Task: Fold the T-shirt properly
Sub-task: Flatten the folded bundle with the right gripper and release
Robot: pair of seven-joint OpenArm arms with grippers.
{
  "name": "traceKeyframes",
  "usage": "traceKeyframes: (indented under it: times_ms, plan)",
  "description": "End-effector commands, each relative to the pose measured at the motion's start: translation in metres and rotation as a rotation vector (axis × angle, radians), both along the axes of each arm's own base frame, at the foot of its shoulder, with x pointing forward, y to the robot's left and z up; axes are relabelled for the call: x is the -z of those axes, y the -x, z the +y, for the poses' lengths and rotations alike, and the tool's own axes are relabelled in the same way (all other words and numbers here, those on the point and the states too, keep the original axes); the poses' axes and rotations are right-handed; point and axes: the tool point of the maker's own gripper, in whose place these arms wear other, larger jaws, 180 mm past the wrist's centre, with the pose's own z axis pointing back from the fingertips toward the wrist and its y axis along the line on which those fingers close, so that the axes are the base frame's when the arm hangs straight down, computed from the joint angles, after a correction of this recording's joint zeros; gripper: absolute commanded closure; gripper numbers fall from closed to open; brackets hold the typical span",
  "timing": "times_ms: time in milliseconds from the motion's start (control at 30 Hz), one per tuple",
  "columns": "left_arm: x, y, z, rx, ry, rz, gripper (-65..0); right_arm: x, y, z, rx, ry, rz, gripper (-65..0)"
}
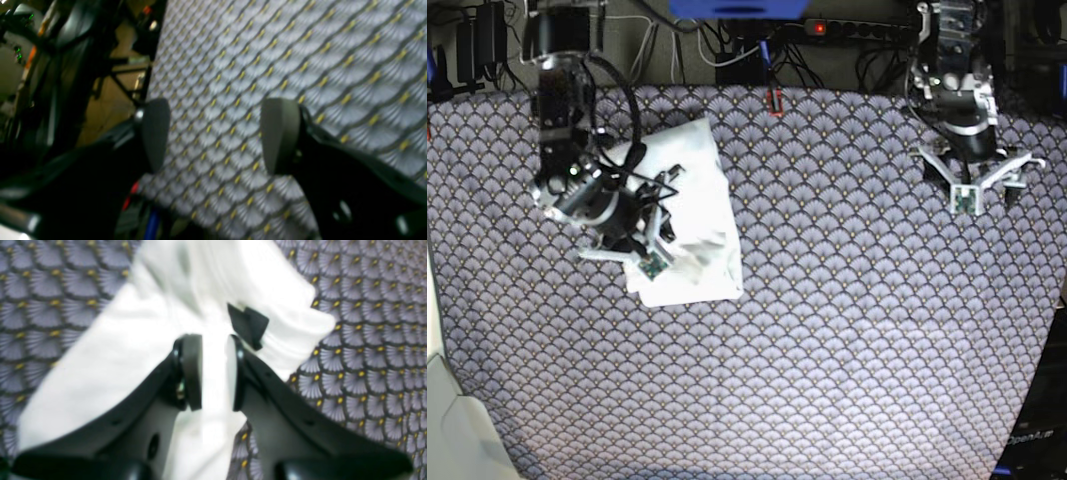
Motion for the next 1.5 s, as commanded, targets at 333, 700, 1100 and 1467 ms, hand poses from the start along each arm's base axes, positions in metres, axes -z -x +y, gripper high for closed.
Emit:
traceKeyframes:
  times_ms: [333, 700, 1100, 1467]
  plan:
    - [-0.004, 0.012, 0.008, -0.009, -0.030, -0.002, -41.6, 0.016, -0.049, 0.038, -0.044, -0.147, 0.022, -14.7]
    - [0.000, 0.016, 0.006, -0.007, -0.025, 0.013, -41.6, 0.017, -0.092, 0.044, -0.034, -0.192, 0.042, -14.7]
    - [-0.004, 0.013, 0.005, -0.001, -0.025, -0.001, -41.6, -0.053, -0.085, 0.017, -0.036, -0.056, -0.148, -14.7]
    - [-0.001, 0.008, -0.005, -0.023, 0.021, -0.020, -41.6, -0.041, 0.031, 0.005, -0.037, -0.010, -0.123, -14.5]
